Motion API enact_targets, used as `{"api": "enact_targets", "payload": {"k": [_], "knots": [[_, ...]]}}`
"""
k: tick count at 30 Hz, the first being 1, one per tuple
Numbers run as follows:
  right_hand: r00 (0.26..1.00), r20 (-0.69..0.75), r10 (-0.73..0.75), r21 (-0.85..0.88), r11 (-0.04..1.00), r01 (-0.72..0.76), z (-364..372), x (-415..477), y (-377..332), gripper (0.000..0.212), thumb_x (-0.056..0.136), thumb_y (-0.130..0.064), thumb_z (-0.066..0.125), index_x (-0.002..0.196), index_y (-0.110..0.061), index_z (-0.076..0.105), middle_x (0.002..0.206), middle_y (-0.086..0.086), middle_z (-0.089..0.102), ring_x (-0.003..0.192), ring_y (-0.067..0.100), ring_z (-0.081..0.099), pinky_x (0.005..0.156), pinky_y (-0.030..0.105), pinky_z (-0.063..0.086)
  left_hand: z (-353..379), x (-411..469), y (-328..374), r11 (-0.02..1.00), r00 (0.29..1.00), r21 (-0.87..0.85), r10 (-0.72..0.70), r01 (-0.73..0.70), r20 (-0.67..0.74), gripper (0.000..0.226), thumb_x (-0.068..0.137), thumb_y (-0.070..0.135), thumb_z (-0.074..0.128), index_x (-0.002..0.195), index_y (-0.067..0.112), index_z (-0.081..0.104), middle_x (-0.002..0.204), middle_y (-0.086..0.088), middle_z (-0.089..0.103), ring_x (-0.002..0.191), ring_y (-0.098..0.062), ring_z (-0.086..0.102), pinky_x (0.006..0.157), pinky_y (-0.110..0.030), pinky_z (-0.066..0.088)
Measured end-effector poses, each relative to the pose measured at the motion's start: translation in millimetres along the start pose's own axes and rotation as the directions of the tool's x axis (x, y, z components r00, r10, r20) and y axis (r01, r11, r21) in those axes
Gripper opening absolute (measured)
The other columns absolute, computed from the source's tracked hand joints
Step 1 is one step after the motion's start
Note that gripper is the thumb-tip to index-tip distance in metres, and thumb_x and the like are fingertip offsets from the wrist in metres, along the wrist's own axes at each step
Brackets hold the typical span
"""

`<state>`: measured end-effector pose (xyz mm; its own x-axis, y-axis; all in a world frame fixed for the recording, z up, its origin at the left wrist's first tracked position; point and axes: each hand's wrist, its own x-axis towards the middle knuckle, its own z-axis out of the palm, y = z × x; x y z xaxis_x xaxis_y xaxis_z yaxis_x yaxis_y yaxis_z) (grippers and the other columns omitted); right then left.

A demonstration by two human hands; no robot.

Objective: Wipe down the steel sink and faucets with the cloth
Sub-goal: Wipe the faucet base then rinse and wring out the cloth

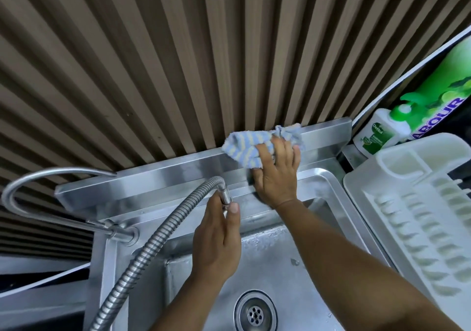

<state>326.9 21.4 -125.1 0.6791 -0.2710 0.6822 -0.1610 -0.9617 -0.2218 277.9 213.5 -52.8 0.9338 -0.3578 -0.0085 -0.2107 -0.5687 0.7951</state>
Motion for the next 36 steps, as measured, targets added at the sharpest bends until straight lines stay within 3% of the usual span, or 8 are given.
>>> {"api": "enact_targets", "payload": {"k": [5, 13, 20, 22, 25, 31, 33, 36], "knots": [[0.915, -0.048, 0.4, 0.213, 0.9, -0.381, 0, 3, 9, 0.051, 0.099, -0.032, 0.034, 0.147, -0.015, 0.029, 0.159, 0.027, 0.018, 0.146, 0.038, 0.013, 0.12, 0.049, 0.002, 1, 0, -1, 1.0, 1.0, 0.02, -0.002, 0.002, -0.011, 0.08, 0.084, 0.081, 0.002, 0.124, 0.027, 0.046, 0.116, 0.013, 0.06, 0.102, -0.018, 0.058, 0.076, -0.031, 0.035], [0.089, 0.229, 0.969, 0.749, -0.118, -0.652, -28, 54, 32, 0.064, 0.106, -0.045, 0.031, 0.16, -0.028, 0.001, 0.169, 0.0, -0.004, 0.155, 0.021, 0.002, 0.124, 0.043, 0.01, -2, 1, 7, 0.999, 1.0, 0.041, -0.03, 0.03, -0.009, 0.071, 0.082, 0.08, 0.001, 0.106, 0.029, 0.044, 0.1, 0.012, 0.058, 0.091, -0.023, 0.057, 0.073, -0.034, 0.034], [0.021, 0.556, 0.831, 0.566, -0.36, -0.742, -36, 56, -52, 0.081, 0.103, -0.049, 0.042, 0.16, -0.014, -0.004, 0.166, 0.003, 0.008, 0.147, 0.021, 0.028, 0.113, 0.025, 0.024, -4, -1, 9, 0.998, 0.999, 0.027, -0.05, 0.051, -0.004, 0.061, 0.085, 0.076, 0.006, 0.098, 0.029, 0.042, 0.095, 0.012, 0.059, 0.089, -0.024, 0.057, 0.073, -0.038, 0.037], [-0.043, 0.698, 0.714, 0.481, -0.513, -0.711, -38, 58, -68, 0.068, 0.1, -0.055, 0.044, 0.154, -0.015, 0.032, 0.152, 0.004, 0.044, 0.126, 0.02, 0.056, 0.104, 0.03, 0.041, -5, -2, 9, 0.999, 0.999, 0.006, -0.051, 0.051, 0.005, 0.062, 0.085, 0.076, 0.005, 0.097, 0.028, 0.043, 0.093, 0.014, 0.058, 0.087, -0.02, 0.056, 0.073, -0.037, 0.037], [-0.034, 0.862, 0.505, 0.396, -0.715, -0.576, -54, 64, -61, 0.054, 0.104, -0.034, 0.041, 0.058, -0.012, 0.059, 0.059, 0.001, 0.06, 0.051, 0.012, 0.058, 0.06, 0.024, 0.047, -6, -2, 9, 0.999, 0.999, -0.006, -0.045, 0.045, 0.002, 0.065, 0.085, 0.077, 0.004, 0.096, 0.027, 0.045, 0.093, 0.014, 0.058, 0.088, -0.018, 0.055, 0.073, -0.036, 0.036], [-0.07, 0.734, 0.676, 0.547, -0.649, -0.529, -62, 74, -46, 0.036, 0.094, -0.036, 0.044, 0.065, -0.014, 0.042, 0.059, 0.003, 0.055, 0.043, 0.017, 0.059, 0.06, 0.026, 0.048, -5, -2, 7, 0.998, 0.998, -0.003, -0.059, 0.059, 0.02, 0.06, 0.087, 0.075, 0.006, 0.098, 0.029, 0.044, 0.093, 0.016, 0.058, 0.085, -0.008, 0.054, 0.074, -0.037, 0.039], [-0.109, 0.531, 0.841, 0.609, -0.467, -0.641, -39, 73, -30, 0.036, 0.079, -0.049, 0.044, 0.098, -0.019, 0.049, 0.097, 0.007, 0.061, 0.084, 0.027, 0.073, 0.077, 0.041, 0.058, -6, -2, 6, 0.999, 0.998, -0.001, -0.052, 0.052, 0.027, 0.062, 0.086, 0.076, 0.006, 0.098, 0.029, 0.044, 0.093, 0.016, 0.058, 0.085, -0.009, 0.054, 0.075, -0.037, 0.039], [-0.019, 0.318, 0.948, 0.555, -0.202, -0.807, -33, 74, -7, 0.071, 0.094, -0.043, 0.042, 0.157, -0.025, 0.017, 0.163, 0.008, 0.02, 0.148, 0.031, 0.026, 0.116, 0.054, 0.028, -7, -1, 8, 0.998, 0.998, 0.009, -0.056, 0.056, 0.032, 0.063, 0.084, 0.077, 0.005, 0.1, 0.031, 0.044, 0.096, 0.015, 0.058, 0.089, -0.017, 0.057, 0.076, -0.038, 0.041]]}}
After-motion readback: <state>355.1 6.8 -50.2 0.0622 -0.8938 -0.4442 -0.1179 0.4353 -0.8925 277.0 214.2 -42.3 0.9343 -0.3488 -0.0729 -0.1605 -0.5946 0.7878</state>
